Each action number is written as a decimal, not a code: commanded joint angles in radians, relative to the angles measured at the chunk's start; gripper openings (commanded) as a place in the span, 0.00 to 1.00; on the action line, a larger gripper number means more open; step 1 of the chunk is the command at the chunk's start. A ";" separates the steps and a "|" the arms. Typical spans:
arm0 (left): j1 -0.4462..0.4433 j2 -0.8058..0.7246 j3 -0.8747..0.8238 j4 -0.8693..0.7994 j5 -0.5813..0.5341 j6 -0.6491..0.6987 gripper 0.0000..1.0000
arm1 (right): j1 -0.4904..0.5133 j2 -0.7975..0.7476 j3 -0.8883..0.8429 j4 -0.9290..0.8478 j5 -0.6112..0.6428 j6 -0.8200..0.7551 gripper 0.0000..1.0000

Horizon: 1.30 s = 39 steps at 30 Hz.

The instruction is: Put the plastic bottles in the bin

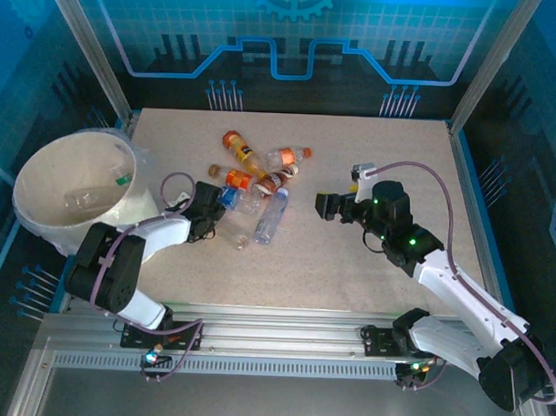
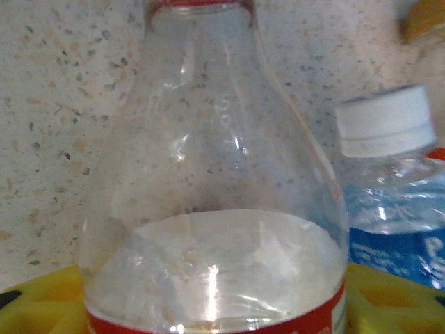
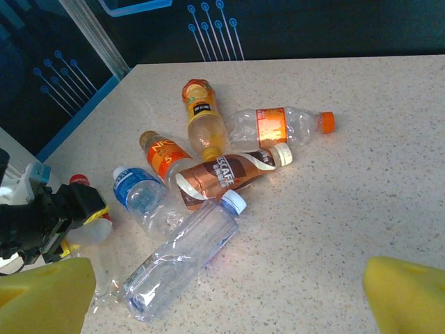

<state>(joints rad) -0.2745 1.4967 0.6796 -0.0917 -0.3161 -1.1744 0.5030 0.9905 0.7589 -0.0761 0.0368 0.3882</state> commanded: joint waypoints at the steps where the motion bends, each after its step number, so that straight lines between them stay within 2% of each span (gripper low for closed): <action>1: -0.016 -0.100 -0.012 0.024 -0.015 0.150 0.58 | -0.003 0.016 0.001 0.043 -0.036 -0.028 1.00; 5: -0.056 -0.186 -0.004 0.054 -0.051 0.354 0.58 | -0.003 0.019 0.000 0.056 -0.036 -0.014 1.00; 7: -0.070 -0.218 0.015 0.056 -0.032 0.447 0.58 | -0.003 0.019 0.006 0.052 -0.037 -0.015 1.00; 11: -0.080 -0.288 0.042 0.081 0.039 0.586 0.58 | -0.003 0.016 0.022 0.039 -0.052 -0.022 1.00; 15: -0.081 -0.354 0.087 0.096 0.158 0.728 0.57 | -0.003 0.017 0.033 0.031 -0.066 -0.021 1.00; 21: -0.081 -0.413 0.219 -0.024 0.232 0.897 0.53 | -0.003 0.025 0.044 0.031 -0.072 -0.024 1.00; 25: -0.082 -0.449 0.311 -0.087 0.305 0.968 0.52 | -0.004 0.039 0.060 0.037 -0.119 -0.030 1.00; 29: -0.081 -0.479 0.408 -0.150 0.315 1.019 0.53 | 0.001 0.068 0.086 0.044 -0.208 -0.039 1.00; 33: -0.081 -0.495 0.512 -0.224 0.276 1.071 0.53 | 0.031 0.112 0.129 0.041 -0.310 -0.075 1.00; 39: -0.080 -0.499 0.647 -0.299 0.140 1.165 0.53 | 0.102 0.186 0.220 0.015 -0.317 -0.130 1.00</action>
<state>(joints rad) -0.3500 1.0157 1.2552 -0.3244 -0.0780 -0.1024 0.5701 1.1450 0.9157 -0.0521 -0.2413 0.3069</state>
